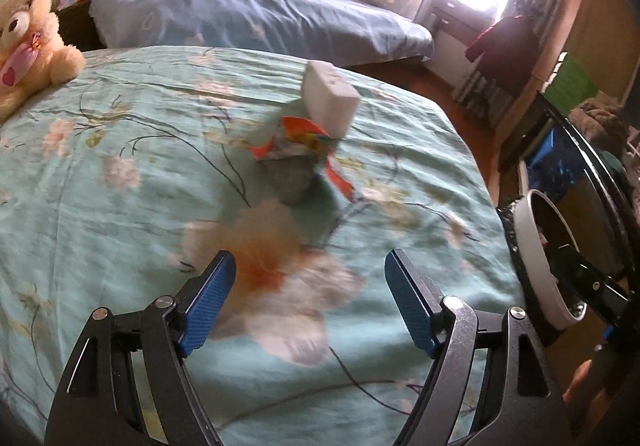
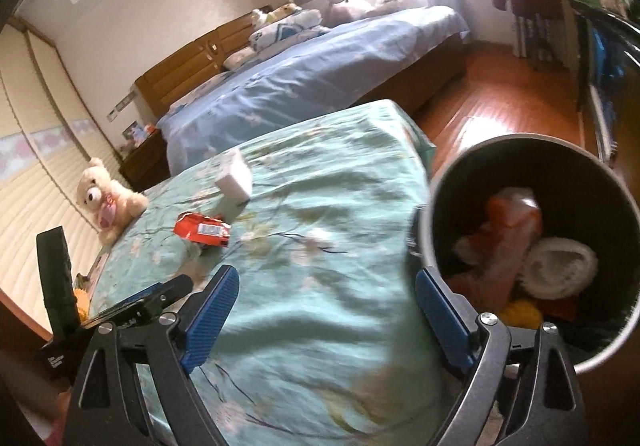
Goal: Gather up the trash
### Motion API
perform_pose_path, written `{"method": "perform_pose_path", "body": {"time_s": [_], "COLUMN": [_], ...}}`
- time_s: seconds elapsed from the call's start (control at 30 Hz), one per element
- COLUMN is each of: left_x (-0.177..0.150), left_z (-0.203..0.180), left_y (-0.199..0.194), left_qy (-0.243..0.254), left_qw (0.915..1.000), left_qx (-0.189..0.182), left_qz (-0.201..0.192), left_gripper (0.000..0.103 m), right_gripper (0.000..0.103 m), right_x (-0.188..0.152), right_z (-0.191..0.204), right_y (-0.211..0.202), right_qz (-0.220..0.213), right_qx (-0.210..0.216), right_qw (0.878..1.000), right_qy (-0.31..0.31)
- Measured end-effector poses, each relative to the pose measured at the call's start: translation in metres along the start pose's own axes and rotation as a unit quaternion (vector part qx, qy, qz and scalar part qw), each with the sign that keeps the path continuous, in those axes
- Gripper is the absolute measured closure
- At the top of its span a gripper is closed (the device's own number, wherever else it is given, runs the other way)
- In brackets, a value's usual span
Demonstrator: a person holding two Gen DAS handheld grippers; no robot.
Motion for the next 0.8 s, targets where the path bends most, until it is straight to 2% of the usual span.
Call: {"method": "perform_pose_path", "body": {"time_s": [0.27, 0.5, 0.57, 0.63, 0.67, 0.7, 0.8], "left_x": [0.017, 0.032, 0.034, 0.034, 0.033, 0.032, 0.031], "left_z": [0.008, 0.007, 0.006, 0.005, 0.006, 0.008, 0.014], "left_y": [0.019, 0.043, 0.049, 0.057, 0.06, 0.063, 0.062], "left_qy": [-0.034, -0.046, -0.043, -0.038, -0.039, -0.041, -0.045], "left_qw": [0.9993, 0.9987, 0.9987, 0.9987, 0.9985, 0.9981, 0.9975], "left_qx": [-0.016, -0.023, -0.026, -0.032, -0.035, -0.039, -0.047], "left_qz": [0.01, 0.007, 0.004, 0.014, 0.019, 0.025, 0.027], "left_gripper": [0.024, 0.025, 0.035, 0.07, 0.08, 0.097, 0.1], "right_gripper": [0.012, 0.012, 0.012, 0.012, 0.012, 0.012, 0.012], "right_x": [0.003, 0.013, 0.016, 0.018, 0.019, 0.019, 0.018], "right_z": [0.03, 0.033, 0.031, 0.031, 0.031, 0.032, 0.037], "right_y": [0.04, 0.071, 0.077, 0.084, 0.086, 0.09, 0.1], "right_qz": [0.026, 0.04, 0.043, 0.045, 0.047, 0.049, 0.054], "right_qx": [0.035, 0.047, 0.047, 0.049, 0.049, 0.051, 0.056], "right_qw": [0.999, 0.998, 0.998, 0.997, 0.997, 0.997, 0.997], "right_qy": [-0.004, 0.013, 0.021, 0.027, 0.028, 0.028, 0.023]}}
Point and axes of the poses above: each gripper's, at about its wrist camera, not at the fingertips, and y roughly the way its jaws point, z to its left, x to its top, the point moved 10 cm from there along y, roughly the way its jaws point, and after that the axes turned 12 degrees about -z, right-handed, at the moved point
